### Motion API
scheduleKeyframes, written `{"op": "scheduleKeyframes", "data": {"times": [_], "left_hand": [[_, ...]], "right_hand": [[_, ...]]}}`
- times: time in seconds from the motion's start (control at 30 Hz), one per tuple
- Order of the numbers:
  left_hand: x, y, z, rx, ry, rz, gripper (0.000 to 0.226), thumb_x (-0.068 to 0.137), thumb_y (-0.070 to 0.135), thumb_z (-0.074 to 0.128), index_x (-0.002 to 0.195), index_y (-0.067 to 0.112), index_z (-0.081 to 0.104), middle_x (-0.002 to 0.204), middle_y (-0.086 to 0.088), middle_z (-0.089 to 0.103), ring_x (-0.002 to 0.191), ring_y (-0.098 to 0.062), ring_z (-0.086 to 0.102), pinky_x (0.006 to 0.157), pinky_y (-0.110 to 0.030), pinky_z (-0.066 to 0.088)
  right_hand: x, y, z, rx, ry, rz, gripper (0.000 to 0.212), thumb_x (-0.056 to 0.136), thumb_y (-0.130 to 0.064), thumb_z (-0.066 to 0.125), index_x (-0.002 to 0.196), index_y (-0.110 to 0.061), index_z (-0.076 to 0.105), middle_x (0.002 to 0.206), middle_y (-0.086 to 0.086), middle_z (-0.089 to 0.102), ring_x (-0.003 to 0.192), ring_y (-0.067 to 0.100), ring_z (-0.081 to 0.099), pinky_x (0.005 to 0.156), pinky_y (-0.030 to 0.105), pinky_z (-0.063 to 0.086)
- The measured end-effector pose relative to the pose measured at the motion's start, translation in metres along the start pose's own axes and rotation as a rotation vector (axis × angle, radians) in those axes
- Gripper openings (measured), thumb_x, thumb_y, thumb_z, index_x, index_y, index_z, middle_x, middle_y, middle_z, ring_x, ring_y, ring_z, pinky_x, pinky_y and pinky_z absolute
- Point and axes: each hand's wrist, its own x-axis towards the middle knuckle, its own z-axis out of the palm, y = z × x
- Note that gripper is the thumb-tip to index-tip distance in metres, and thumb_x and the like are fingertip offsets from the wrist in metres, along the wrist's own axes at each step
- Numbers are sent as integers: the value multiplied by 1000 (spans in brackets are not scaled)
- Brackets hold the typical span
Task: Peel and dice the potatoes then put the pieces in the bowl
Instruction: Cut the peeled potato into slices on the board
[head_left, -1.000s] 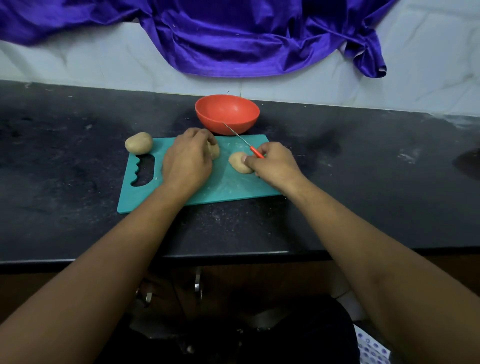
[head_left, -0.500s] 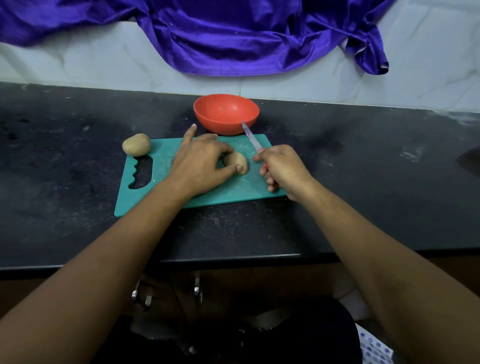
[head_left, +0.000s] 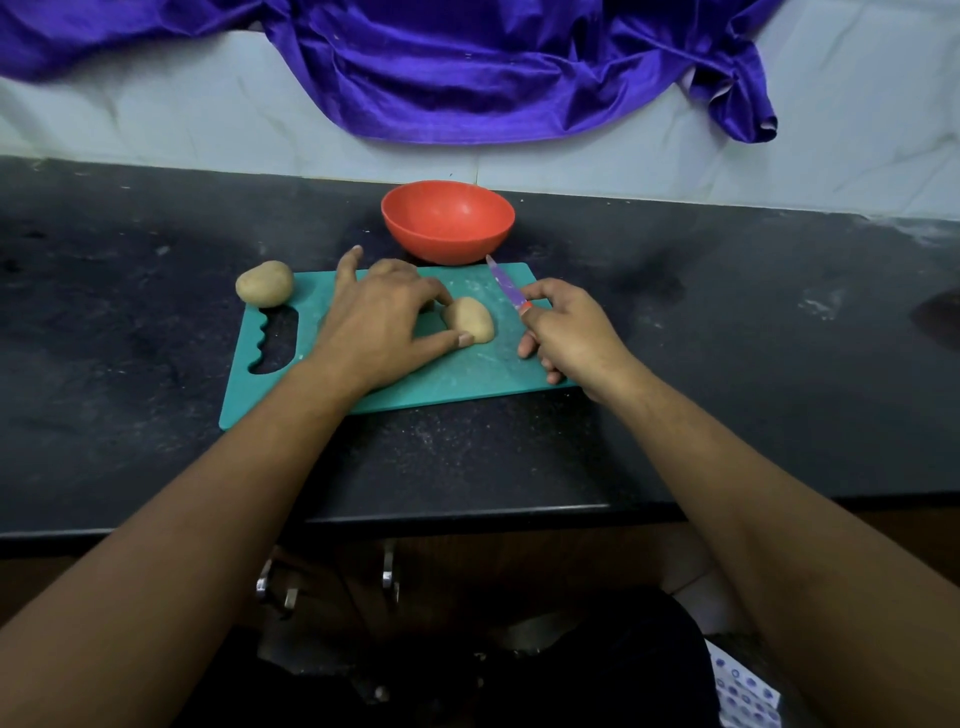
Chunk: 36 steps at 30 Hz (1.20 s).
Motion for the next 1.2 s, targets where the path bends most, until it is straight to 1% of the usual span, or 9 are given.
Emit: {"op": "scheduleKeyframes", "data": {"times": [0.13, 0.23, 0.37, 0.47, 0.67, 0.8, 0.93, 1.07, 1.2], "left_hand": [[3, 11, 1, -37, 23, 8, 58, 83, 73, 60, 119, 29, 70, 115, 4, 71, 122, -20, 58, 122, -57, 12], [10, 19, 1, -39, -10, -7, 53, 84, 66, 65, 122, 29, 69, 110, 3, 72, 117, -22, 61, 124, -54, 9], [18, 20, 3, -64, -16, -36, 50, 81, 66, 69, 117, 31, 70, 104, 5, 74, 112, -22, 63, 124, -50, 8], [17, 21, 8, -81, 6, -60, 52, 80, 66, 69, 117, 29, 70, 108, 3, 74, 113, -23, 63, 125, -51, 12], [9, 19, 16, -125, 72, -58, 58, 82, 74, 62, 119, 30, 71, 119, 7, 73, 119, -17, 61, 124, -54, 13], [10, 20, 15, -130, 84, -88, 55, 79, 72, 65, 115, 32, 72, 112, 5, 74, 114, -18, 62, 124, -53, 15], [11, 20, 16, -108, 86, -89, 55, 79, 72, 65, 116, 32, 73, 111, 1, 75, 112, -21, 63, 123, -53, 19], [13, 19, 16, -98, 69, -101, 58, 79, 73, 64, 119, 32, 73, 113, 1, 75, 114, -22, 63, 121, -52, 22], [13, 20, 15, -107, 69, -104, 57, 80, 72, 65, 119, 31, 73, 113, 1, 75, 114, -22, 63, 121, -52, 23]], "right_hand": [[0, -1, -1, -33, 6, 1, 29, 103, -20, 51, 130, -28, 60, 86, 5, 71, 42, 6, 47, 41, 23, 42], [0, -4, -3, -82, -14, -2, 31, 103, -19, 52, 131, -30, 60, 88, 6, 71, 41, 6, 48, 41, 23, 43], [-1, -7, -9, -171, -33, -21, 39, 99, -15, 51, 133, -33, 60, 84, 8, 71, 39, 9, 50, 43, 27, 49], [-1, -18, -17, -274, -31, -52, 42, 97, -14, 53, 133, -32, 62, 81, 8, 72, 42, 16, 57, 45, 31, 54], [-5, -53, -32, -531, -111, -84, 43, 92, -13, 51, 126, -32, 68, 70, -1, 74, 48, 18, 62, 44, 26, 49], [-2, -72, -32, -638, -167, -75, 35, 92, -10, 50, 114, -27, 72, 67, 1, 74, 43, 15, 57, 39, 23, 46], [2, -84, -29, -673, -217, -58, 33, 94, -9, 49, 116, -17, 72, 66, 2, 75, 54, 20, 55, 41, 25, 49], [10, -93, -26, -669, -259, -16, 31, 96, -5, 51, 121, -8, 68, 73, 10, 76, 36, 13, 41, 41, 24, 44], [17, -102, -21, -692, -283, 7, 25, 95, -6, 54, 116, -6, 68, 74, 13, 75, 33, 13, 38, 42, 22, 43]]}}
